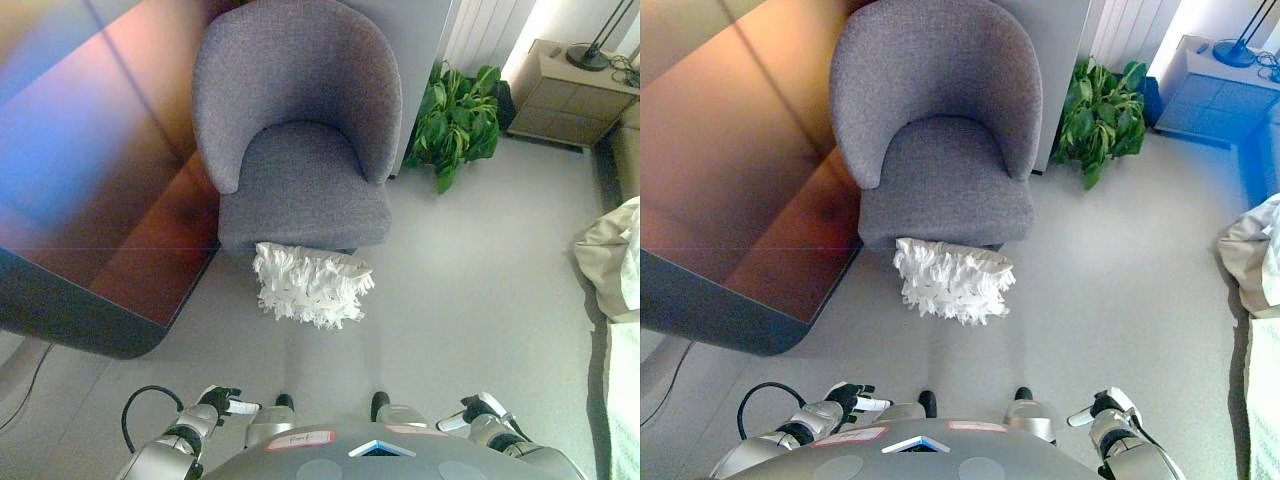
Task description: Pick up the pillow and put it on the sofa.
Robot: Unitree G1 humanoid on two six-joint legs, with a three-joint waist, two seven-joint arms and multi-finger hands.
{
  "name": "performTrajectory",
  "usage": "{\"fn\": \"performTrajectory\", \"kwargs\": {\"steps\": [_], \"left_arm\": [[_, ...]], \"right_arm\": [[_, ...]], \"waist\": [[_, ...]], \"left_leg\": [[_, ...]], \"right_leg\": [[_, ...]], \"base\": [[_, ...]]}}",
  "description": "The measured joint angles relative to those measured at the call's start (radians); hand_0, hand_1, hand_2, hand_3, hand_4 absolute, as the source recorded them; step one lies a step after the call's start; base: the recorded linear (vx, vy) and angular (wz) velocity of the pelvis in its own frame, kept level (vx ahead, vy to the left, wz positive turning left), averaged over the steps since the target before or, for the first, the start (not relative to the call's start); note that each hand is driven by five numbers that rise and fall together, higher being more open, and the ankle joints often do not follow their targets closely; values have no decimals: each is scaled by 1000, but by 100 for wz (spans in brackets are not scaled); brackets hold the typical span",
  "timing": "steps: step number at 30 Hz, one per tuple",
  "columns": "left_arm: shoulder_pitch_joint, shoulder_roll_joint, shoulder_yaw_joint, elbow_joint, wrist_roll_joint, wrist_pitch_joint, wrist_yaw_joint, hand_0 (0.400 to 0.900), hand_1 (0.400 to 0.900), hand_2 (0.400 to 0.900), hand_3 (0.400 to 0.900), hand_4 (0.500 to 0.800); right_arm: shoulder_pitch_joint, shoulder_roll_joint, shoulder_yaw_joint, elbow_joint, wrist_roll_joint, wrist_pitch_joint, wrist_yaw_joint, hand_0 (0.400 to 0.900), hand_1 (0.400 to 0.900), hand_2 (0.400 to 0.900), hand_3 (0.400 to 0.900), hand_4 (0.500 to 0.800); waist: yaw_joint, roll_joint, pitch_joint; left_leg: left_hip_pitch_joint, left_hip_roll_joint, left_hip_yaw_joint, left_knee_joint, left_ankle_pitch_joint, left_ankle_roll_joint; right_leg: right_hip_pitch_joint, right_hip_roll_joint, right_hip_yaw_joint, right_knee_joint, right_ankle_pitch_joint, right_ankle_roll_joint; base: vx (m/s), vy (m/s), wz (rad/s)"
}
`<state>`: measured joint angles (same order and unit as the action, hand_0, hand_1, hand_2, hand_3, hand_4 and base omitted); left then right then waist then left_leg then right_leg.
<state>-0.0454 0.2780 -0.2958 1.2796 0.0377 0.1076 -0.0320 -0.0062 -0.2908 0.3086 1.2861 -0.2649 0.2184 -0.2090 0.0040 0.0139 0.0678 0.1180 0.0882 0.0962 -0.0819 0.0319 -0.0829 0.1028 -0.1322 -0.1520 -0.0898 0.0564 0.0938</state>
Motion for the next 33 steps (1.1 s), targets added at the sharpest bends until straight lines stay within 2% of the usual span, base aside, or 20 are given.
{"fn": "performTrajectory", "kwargs": {"steps": [5,11,16,24,33], "left_arm": [[-1,1,0,0,0,2,-7,900,900,900,900,800],[-4,7,2,-2,-1,21,-69,900,900,900,900,800],[-4,9,3,0,-1,33,-98,900,900,900,900,800],[-4,10,3,0,-1,32,-98,900,900,900,900,800],[-13,10,-2,-2,-1,21,-73,900,900,900,900,800]], "right_arm": [[-1,-1,0,0,0,-1,0,900,900,900,900,800],[0,-1,0,-1,0,-2,2,900,900,900,900,800],[0,-1,0,-1,-3,-2,5,900,900,900,900,800],[-1,-1,0,-2,-4,-5,6,900,900,900,900,800],[-1,-1,0,-1,6,-6,5,900,900,900,900,800]], "waist": [[0,-1,1],[0,-1,1],[0,-1,1],[0,-2,1],[-3,-7,6]], "left_leg": [[0,0,0,0,0,0],[1,0,0,0,0,0],[2,0,1,0,0,0],[1,0,0,0,0,0],[-13,7,-3,1,-2,3]], "right_leg": [[0,0,0,0,0,0],[1,0,0,0,0,0],[2,0,1,0,0,0],[2,0,2,0,0,0],[-8,3,3,11,-3,-1]], "base": [[0,0,0],[0,0,0],[0,0,0],[-1,-4,1],[-24,-76,6]]}}
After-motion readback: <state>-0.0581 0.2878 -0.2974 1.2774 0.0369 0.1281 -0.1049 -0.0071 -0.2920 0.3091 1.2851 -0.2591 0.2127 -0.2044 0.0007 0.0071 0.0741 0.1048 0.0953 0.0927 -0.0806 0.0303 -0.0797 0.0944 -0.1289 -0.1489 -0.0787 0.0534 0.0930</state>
